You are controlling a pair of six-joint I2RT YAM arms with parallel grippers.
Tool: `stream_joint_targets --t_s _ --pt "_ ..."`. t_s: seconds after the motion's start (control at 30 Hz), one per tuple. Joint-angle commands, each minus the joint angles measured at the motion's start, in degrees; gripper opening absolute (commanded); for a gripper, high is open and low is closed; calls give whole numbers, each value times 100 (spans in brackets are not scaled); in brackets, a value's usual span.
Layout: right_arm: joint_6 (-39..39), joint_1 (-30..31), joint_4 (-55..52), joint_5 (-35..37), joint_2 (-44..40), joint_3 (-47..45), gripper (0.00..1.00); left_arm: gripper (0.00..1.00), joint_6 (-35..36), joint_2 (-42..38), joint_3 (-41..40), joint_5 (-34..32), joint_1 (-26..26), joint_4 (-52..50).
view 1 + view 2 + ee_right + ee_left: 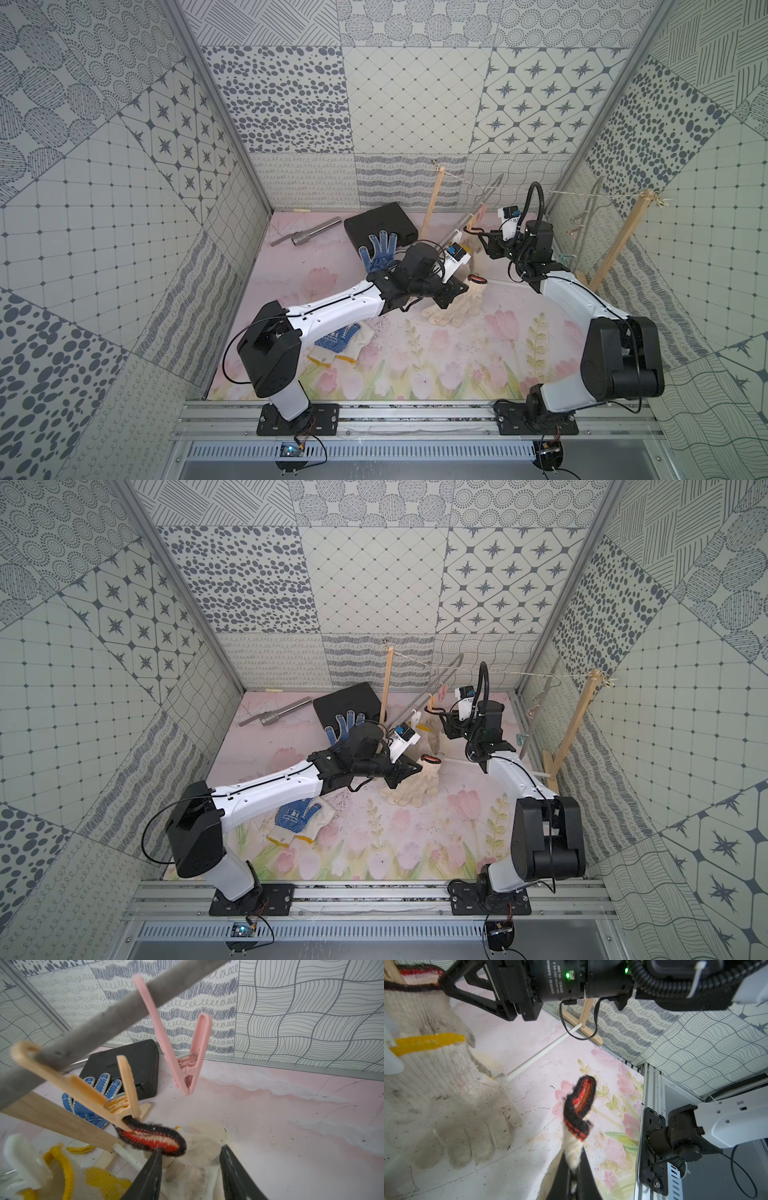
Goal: Clip the gloves onto a hanger to dry
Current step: Open the clamp at the hanger.
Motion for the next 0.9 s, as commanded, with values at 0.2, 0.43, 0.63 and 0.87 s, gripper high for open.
stream_joint_targets --t_s 0.2,0.43,0.63,0.87 --pt "-514 -83 -203 436 955 698 54 0 29 -39 40 42 -44 132" --pt "-582 -83 560 686 954 191 57 0 82 11 109 23 -42 83" --pt "-352 -178 490 1161 1169 242 61 0 73 48 122 59 -44 87" --pt "-284 -323 255 968 1566 953 68 0 47 20 93 70 -40 106"
